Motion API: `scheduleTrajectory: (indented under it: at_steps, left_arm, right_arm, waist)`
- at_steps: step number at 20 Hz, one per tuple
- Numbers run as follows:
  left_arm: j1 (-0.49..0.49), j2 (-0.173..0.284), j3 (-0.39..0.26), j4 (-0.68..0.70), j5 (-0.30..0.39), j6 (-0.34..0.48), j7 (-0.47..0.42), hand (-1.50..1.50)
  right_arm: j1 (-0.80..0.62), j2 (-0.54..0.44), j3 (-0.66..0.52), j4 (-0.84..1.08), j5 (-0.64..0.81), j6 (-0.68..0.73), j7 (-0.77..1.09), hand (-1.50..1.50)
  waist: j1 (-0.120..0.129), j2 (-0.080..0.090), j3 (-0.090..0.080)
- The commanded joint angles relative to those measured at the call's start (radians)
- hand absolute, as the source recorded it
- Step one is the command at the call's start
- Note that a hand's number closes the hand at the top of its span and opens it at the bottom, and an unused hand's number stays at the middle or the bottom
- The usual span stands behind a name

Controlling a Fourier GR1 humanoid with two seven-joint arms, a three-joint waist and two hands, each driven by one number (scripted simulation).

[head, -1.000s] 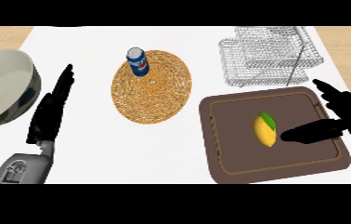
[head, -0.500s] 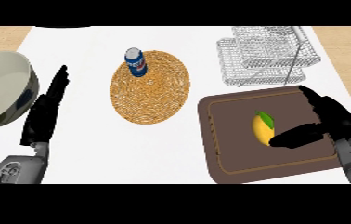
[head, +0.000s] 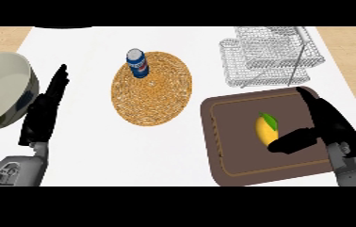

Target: Pick the lemon from the tray and place it in the tiered basket

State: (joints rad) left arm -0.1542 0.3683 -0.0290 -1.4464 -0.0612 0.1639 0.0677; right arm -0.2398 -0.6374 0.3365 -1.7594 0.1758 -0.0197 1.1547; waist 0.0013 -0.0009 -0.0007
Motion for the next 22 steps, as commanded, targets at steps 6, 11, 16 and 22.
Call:
scheduleTrajectory:
  at_steps: [6, 11, 16, 22]
  left_arm:
    - [0.041, -0.030, -0.006, -0.039, -0.042, 0.012, 0.002, 0.00]
    - [-0.066, 0.008, 0.077, 0.116, 0.012, -0.060, -0.062, 0.00]
    - [0.051, -0.042, 0.029, -0.058, -0.033, -0.015, 0.018, 0.00]
    - [0.038, -0.084, -0.003, -0.065, -0.079, -0.008, 0.040, 0.00]
  right_arm:
    - [-0.039, 0.079, -0.006, 0.092, 0.063, 0.050, 0.146, -1.50]
    - [-0.025, 0.161, 0.028, 0.104, 0.120, 0.028, 0.161, -1.50]
    - [0.024, 0.176, 0.003, 0.053, 0.141, 0.053, 0.172, -1.50]
    - [0.020, 0.254, -0.024, 0.194, 0.189, 0.039, 0.059, -1.50]
  waist:
    - [0.005, 0.000, 0.000]
    - [-0.006, 0.004, -0.001]
    - [0.001, -0.002, 0.000]
    - [0.003, 0.000, 0.001]
